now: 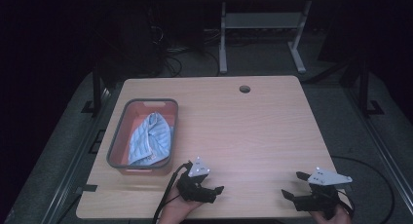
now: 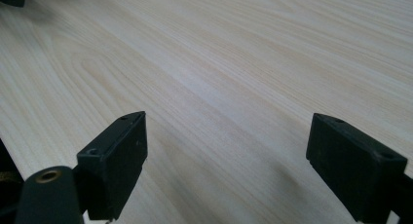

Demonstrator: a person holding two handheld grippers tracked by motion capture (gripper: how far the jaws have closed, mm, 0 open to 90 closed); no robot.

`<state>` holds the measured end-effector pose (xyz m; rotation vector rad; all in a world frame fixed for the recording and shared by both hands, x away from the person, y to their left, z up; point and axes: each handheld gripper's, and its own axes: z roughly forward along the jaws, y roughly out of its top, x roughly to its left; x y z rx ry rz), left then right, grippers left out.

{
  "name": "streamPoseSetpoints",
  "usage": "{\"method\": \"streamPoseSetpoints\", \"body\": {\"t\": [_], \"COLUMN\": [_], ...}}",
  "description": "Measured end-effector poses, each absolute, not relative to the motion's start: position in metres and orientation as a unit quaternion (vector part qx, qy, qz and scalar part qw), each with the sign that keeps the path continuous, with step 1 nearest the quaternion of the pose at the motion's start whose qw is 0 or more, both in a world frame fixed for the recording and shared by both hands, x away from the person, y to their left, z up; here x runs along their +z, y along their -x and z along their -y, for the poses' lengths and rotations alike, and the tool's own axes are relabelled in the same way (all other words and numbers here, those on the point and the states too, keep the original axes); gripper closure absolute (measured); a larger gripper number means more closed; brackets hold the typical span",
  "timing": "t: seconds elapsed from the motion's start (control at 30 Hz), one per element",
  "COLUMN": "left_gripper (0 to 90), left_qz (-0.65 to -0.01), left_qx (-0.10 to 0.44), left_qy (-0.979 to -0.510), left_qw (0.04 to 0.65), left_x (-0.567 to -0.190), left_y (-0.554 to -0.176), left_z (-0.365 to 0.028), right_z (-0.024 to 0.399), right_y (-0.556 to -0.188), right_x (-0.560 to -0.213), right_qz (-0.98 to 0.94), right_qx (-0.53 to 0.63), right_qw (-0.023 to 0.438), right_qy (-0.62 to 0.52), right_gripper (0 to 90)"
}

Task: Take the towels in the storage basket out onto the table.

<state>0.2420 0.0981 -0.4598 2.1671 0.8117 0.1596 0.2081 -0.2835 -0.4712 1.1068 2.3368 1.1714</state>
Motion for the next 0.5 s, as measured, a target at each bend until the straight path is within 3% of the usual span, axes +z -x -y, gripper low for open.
{"method": "streamPoseSetpoints", "body": {"t": [0.5], "left_gripper": [25.5], "left_qz": [-0.320], "left_qx": [0.052], "left_qy": [-0.862], "left_qw": [0.389], "left_x": [-0.4589], "left_y": [-0.2431], "left_z": [-0.0937], "right_z": [0.2789], "right_y": [-0.2070], "right_x": [-0.4708], "right_qz": [-0.819], "right_qx": [0.402], "right_qw": [0.151], "right_qy": [-0.380], "right_gripper": [14.4]}}
